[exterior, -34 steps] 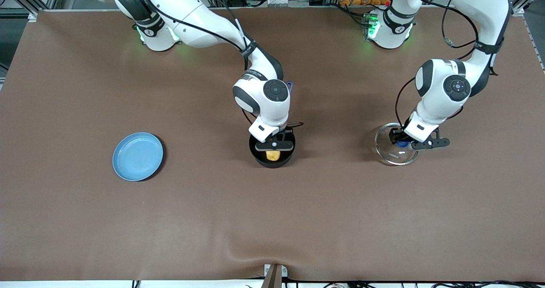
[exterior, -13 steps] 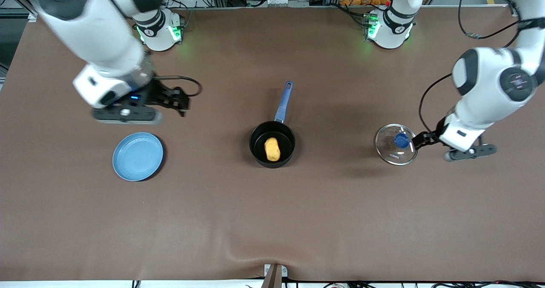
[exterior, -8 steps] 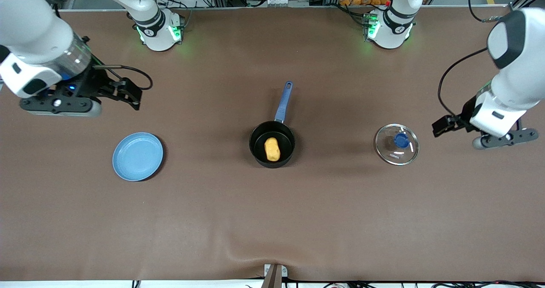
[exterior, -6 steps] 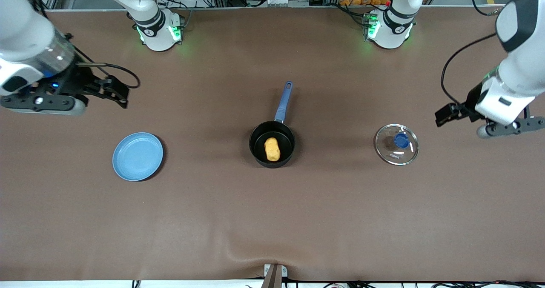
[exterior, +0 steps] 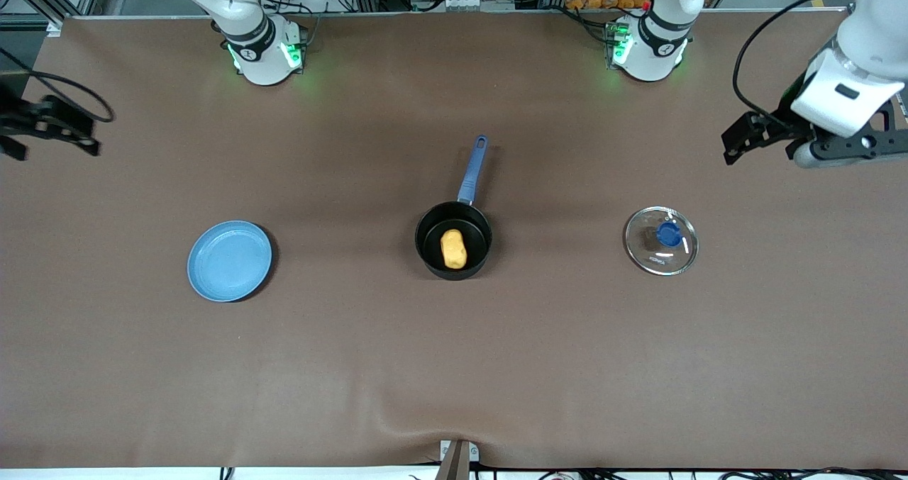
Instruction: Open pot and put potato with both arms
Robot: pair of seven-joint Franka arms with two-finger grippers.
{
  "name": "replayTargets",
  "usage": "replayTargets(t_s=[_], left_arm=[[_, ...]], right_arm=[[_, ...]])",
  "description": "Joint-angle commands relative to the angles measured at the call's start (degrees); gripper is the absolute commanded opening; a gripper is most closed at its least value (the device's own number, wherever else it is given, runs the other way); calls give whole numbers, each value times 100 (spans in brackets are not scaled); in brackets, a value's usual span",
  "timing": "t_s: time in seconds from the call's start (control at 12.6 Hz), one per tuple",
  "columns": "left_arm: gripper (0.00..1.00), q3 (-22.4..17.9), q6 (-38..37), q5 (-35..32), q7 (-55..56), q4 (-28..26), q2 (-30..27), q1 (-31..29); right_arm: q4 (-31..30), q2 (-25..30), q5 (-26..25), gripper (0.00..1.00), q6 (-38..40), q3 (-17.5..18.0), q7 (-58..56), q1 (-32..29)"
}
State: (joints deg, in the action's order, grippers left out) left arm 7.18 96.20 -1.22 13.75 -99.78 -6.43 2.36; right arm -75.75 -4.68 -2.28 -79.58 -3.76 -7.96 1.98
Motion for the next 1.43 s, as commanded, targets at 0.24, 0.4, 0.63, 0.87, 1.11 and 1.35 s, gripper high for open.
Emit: replayTargets(t_s=[0.24,0.4,0.63,0.87,1.11,1.35], left_arm=[[100,55,-233,78,-74,-147,-367,-25],[100,64,-233,86,-74,-278,-508,-43],[100,55,-443,86,-83,-270,-605,-52],[100,46,-593,95,-337,-113,-474,-78],[100,-6,-1005,95,-356,545,8,-87],[100,-6,-1173,95,-356,802,124,-104]], right_arm=[[-238,134,105,100,268,-521,-566,56],[-326,161,105,100,241,-529,-540,171],[-335,205,261,100,215,-529,-505,276],[-326,196,333,100,206,-529,-391,268],[-326,196,438,100,232,-529,-22,233],[-352,170,456,100,241,-529,-30,189]])
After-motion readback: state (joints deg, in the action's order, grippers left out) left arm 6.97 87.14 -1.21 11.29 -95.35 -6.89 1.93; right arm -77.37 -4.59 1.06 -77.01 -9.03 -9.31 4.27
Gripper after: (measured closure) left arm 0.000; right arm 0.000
